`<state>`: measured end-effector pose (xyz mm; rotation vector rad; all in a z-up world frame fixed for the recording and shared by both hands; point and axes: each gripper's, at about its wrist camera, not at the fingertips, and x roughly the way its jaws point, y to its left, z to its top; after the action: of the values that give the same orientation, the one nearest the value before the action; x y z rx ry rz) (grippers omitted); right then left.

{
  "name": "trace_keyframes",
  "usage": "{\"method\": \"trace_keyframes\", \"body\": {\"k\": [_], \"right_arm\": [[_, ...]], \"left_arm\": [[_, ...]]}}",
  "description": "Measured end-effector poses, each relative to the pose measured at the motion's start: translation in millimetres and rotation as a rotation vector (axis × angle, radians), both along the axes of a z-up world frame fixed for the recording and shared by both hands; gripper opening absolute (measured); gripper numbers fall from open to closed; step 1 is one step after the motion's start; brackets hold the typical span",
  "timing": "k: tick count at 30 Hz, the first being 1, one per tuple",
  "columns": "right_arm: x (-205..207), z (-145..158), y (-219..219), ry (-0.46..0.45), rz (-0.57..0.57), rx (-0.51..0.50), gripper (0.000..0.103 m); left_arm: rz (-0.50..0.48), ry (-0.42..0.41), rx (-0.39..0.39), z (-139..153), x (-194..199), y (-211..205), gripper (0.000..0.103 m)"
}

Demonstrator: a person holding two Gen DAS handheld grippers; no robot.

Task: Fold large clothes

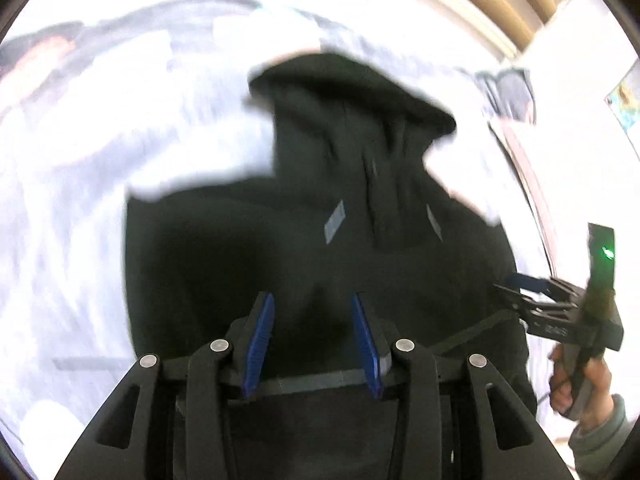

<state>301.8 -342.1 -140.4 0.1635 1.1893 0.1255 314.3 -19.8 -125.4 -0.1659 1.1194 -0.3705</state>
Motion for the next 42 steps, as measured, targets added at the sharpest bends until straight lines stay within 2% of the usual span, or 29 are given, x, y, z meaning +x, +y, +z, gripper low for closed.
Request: {"method": "trace_keyframes", "body": {"k": [4,5,8,11,16,18,19,20,21,22,23,25,26,28,29,30,32,33,34,36,38,40,42], "right_arm": [[45.4,25.9,-10.7,-0.102,-0.056,0.024,0.078],[65.2,28.9,-14.7,-0.118,-0.074,0.02,0.072],[110.7,37.4,-24.7,-0.155,-0.126,0.04,0.07],[147.2,33.0,-34.0,-0.151,-0.156,0.072,0.07],[189.3,5.8,-39.5,-0.114,-0.163,0.072,0.069],[208.5,-13.1,-38.2,-0.083,-0.16,0.045,0.054],[217.3,-22.5,-36.7,-0.057,-0.148,0.042,0.031],[224.4,-31.3,-35.0,-0.034,-0.134,0.049,0.017],[226.6,-36.0,-36.5,-0.029,-0.142,0.037,0.016],[224.8,-35.6,-40.9,-0.039,-0.148,0.046,0.009],[221.5,-31.5,-45.9,-0.056,-0.156,0.065,0.008],[203.6,-12.4,-61.2,-0.122,-0.159,0.153,0.008],[194.1,-4.5,-63.4,-0.15,-0.149,0.169,0.008],[187.1,-2.8,-58.1,-0.161,-0.132,0.135,0.008],[188.6,-12.4,-52.4,-0.143,-0.123,0.1,0.008],[191.9,-23.6,-50.0,-0.118,-0.12,0.083,0.008],[203.1,-60.9,-50.3,-0.026,-0.134,0.103,0.008],[209.3,-82.7,-50.9,0.033,-0.138,0.133,0.009],[211.5,-96.1,-52.3,0.054,-0.144,0.165,0.009],[209.3,-94.2,-56.5,0.044,-0.162,0.191,0.011],[204.1,-80.4,-55.1,0.032,-0.136,0.165,0.026],[195.1,-66.0,-55.9,0.015,-0.112,0.124,0.036],[180.4,-46.2,-60.1,-0.019,-0.094,0.12,0.039]], "left_arm": [[0.062,-0.057,0.045,12.0,63.5,4.4,0.043],[0.077,-0.068,0.04,12.3,74.6,5.6,0.043],[0.115,-0.092,-0.001,7.9,125.5,8.2,0.043],[0.117,-0.091,0.014,-6.2,164.5,0.8,0.043],[0.134,-0.024,0.053,-46.6,217.1,-9.3,0.043],[0.159,-0.018,0.049,-58.9,228.2,-10.1,0.043],[0.172,-0.015,0.043,-64.0,235.5,-9.1,0.043],[0.186,-0.015,0.037,-67.3,241.2,-7.9,0.043],[0.205,-0.023,0.022,-67.9,246.7,-3.1,0.041],[0.225,-0.051,-0.027,-62.8,249.1,7.4,0.029],[0.239,-0.063,-0.077,-57.5,248.1,16.4,0.026],[0.235,-0.067,-0.22,-42.1,239.1,38.5,0.026],[0.221,-0.08,-0.223,-35.3,231.9,40.8,0.026],[0.209,-0.081,-0.153,-31.8,218.7,36.2,0.027],[0.216,-0.044,-0.119,-41.5,218.8,34.6,0.027],[0.219,-0.003,-0.1,-53.6,223.1,34.1,0.027],[0.214,0.127,-0.07,-95.9,233.7,32.2,0.029],[0.193,0.147,-0.081,-113.3,235.8,31.4,0.031],[0.179,0.102,-0.096,-117.4,232.8,32.4,0.032],[0.184,0.075,-0.142,-112.6,223.9,37.7,0.033],[0.177,0.052,-0.155,-100.7,214.4,42.3,0.034],[0.147,0.019,-0.103,-87.5,203.2,42.9,0.039],[0.118,-0.016,-0.026,-72.5,188.4,44.6,0.039]]}}
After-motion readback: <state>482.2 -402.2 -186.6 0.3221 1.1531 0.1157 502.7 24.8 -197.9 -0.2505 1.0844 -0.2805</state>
